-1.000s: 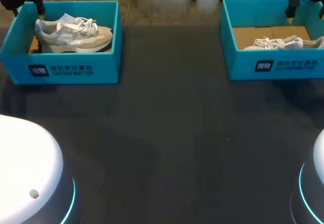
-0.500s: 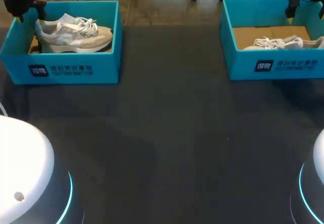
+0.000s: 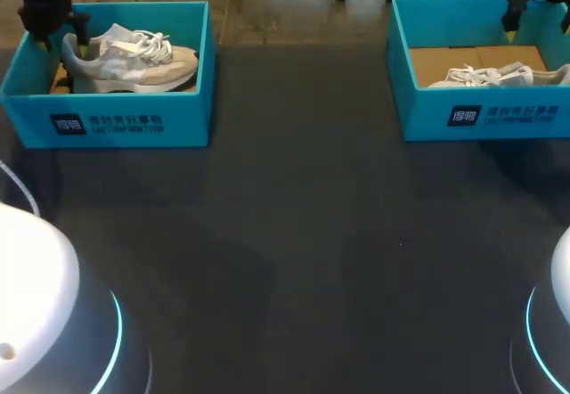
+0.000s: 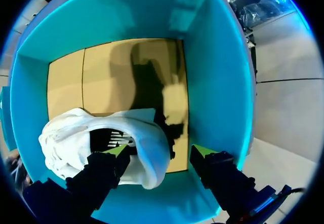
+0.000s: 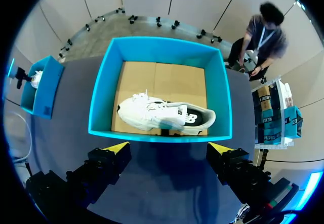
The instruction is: Take the shoe out of the shoebox, open the shoe tongue, remove and reinsert the insole, then place the shoe into the shoebox
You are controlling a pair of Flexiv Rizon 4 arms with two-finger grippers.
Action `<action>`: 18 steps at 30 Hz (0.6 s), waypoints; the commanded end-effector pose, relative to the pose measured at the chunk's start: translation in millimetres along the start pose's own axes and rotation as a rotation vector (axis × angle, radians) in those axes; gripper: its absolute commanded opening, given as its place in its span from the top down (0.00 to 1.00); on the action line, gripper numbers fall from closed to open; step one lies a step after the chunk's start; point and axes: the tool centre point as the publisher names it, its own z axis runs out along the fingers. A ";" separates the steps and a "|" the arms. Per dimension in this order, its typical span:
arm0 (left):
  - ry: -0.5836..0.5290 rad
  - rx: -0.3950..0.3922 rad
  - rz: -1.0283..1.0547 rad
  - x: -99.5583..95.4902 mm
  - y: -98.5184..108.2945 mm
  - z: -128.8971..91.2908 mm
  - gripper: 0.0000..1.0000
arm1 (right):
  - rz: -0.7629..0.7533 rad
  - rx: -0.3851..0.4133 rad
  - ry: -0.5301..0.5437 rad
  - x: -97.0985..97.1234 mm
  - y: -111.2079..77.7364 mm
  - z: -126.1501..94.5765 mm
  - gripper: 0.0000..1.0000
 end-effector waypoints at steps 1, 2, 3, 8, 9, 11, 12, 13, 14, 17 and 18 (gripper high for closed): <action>0.001 0.023 0.004 -0.1 9.1 11.3 0.23 | 0.000 -0.002 0.000 -0.1 -0.6 -0.1 0.00; 0.006 0.029 0.007 -0.6 8.9 15.9 0.25 | 0.000 -0.002 0.000 -0.1 -0.6 -0.1 0.00; 0.008 0.030 0.010 -0.8 8.7 17.4 0.26 | 0.000 -0.002 0.000 -0.1 -0.6 -0.1 0.00; 0.013 0.042 0.005 0.1 9.8 26.9 0.32 | 0.000 -0.002 0.000 -0.1 -0.6 -0.1 0.00; 0.013 0.043 0.005 0.2 10.0 27.5 0.32 | 0.000 -0.002 0.000 -0.1 -0.6 -0.1 0.00; 0.015 0.046 0.003 0.5 11.8 31.8 0.35 | 0.000 -0.002 0.000 -0.1 -0.6 -0.1 0.00; 0.016 0.049 0.003 0.6 12.4 33.5 0.42 | 0.000 -0.002 0.000 -0.1 -0.6 -0.1 0.00; 0.023 0.052 0.002 0.8 12.5 34.7 0.55 | 0.000 -0.002 0.000 -0.1 -0.6 -0.1 0.00; 0.025 0.054 0.003 0.9 12.5 35.5 0.60 | 0.000 -0.002 0.000 -0.1 -0.6 -0.1 0.00; 0.030 0.058 0.003 1.1 12.0 37.1 0.65 | 0.000 -0.002 0.000 -0.1 -0.6 -0.1 0.00; 0.048 0.047 -0.002 1.4 11.7 37.6 0.65 | 0.000 -0.002 0.000 -0.1 -0.6 -0.1 0.00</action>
